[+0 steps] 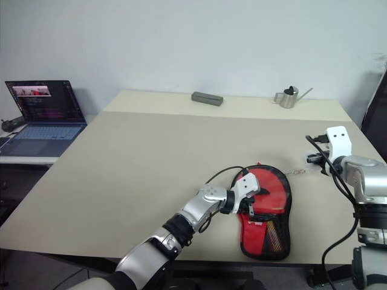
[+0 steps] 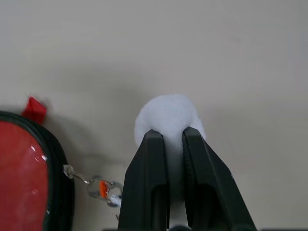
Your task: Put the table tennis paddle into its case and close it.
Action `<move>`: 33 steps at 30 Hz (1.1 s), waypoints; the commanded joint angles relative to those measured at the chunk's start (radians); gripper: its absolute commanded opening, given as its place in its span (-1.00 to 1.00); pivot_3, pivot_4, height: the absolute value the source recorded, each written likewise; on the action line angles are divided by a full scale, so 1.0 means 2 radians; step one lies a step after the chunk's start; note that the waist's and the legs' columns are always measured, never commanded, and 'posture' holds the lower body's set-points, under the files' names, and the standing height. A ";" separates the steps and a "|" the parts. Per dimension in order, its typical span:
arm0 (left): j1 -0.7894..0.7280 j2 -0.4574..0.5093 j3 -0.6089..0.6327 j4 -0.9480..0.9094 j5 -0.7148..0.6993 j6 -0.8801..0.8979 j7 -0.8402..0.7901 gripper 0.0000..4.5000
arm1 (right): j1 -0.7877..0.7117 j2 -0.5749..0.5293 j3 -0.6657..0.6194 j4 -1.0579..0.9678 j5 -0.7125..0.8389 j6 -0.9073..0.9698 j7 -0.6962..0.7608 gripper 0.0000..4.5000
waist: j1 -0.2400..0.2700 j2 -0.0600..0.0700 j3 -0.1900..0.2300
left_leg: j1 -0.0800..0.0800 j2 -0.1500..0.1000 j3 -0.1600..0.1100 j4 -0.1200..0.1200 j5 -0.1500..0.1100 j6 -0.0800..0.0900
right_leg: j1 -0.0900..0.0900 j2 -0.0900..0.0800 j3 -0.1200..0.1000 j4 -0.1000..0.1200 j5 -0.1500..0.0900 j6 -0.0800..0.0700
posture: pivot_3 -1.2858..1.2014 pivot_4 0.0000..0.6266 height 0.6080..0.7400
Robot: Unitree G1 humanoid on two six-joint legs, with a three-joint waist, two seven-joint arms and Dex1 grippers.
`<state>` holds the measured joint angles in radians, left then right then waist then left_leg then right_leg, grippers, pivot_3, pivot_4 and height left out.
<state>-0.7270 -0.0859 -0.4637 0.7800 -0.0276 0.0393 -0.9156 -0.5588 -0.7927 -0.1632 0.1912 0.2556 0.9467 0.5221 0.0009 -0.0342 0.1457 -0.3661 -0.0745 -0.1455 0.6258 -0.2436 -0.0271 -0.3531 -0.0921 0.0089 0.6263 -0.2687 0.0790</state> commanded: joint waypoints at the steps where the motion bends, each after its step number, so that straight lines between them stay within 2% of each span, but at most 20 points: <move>1: 0.054 0.048 -0.042 0.109 0.075 0.056 0.018 1.00 | 0.018 -0.047 -0.019 -0.029 -0.014 -0.016 0.011 -0.99 | 0.001 0.000 0.000 | 0.000 0.000 0.000 0.000 0.000 0.000 | 0.000 0.000 0.000 0.000 0.000 0.000 | 0.03 -0.52 1.00; 9: 0.051 0.045 -0.042 0.110 0.073 0.060 0.018 1.00 | 0.114 -0.087 -0.047 -0.134 0.038 0.044 0.072 -1.00 | 0.003 -0.001 0.000 | -0.001 0.000 -0.001 0.000 -0.001 0.000 | 0.000 0.000 -0.001 -0.002 -0.001 0.000 | 0.03 -0.52 1.00; 17: 0.049 0.042 -0.045 0.112 0.073 0.060 0.016 1.00 | 0.254 -0.118 -0.098 -0.260 0.101 0.100 0.132 -1.00 | 0.005 -0.001 -0.001 | -0.001 0.001 -0.002 0.000 -0.003 -0.001 | 0.001 0.000 -0.002 -0.006 -0.001 -0.001 | 0.03 -0.52 1.00; 26: 0.047 0.039 -0.049 0.111 0.073 0.061 0.015 1.00 | 0.353 -0.137 -0.123 -0.319 0.123 0.086 0.171 -1.00 | 0.010 -0.002 -0.002 | -0.004 0.001 -0.004 0.000 -0.005 -0.002 | 0.001 0.000 -0.005 -0.007 -0.002 -0.001 | 0.03 -0.52 1.00; 33: 0.047 0.038 -0.051 0.110 0.071 0.062 0.014 1.00 | 0.434 -0.159 -0.150 -0.373 0.155 0.062 0.240 -1.00 | 0.012 -0.002 -0.004 | -0.005 0.001 -0.007 0.000 -0.005 -0.002 | 0.001 0.000 -0.010 -0.008 -0.003 -0.001 | 0.03 -0.52 1.00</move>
<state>-0.7251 -0.0953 -0.4967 0.7801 -0.0281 0.0396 -0.9293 0.2745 -1.0850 -0.4300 -0.5144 0.5405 1.0736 0.9430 0.0255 -0.0375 0.1376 -0.3771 -0.0723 -0.1598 0.6263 -0.2533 -0.0312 -0.3502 -0.0928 -0.0117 0.6112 -0.2742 0.0775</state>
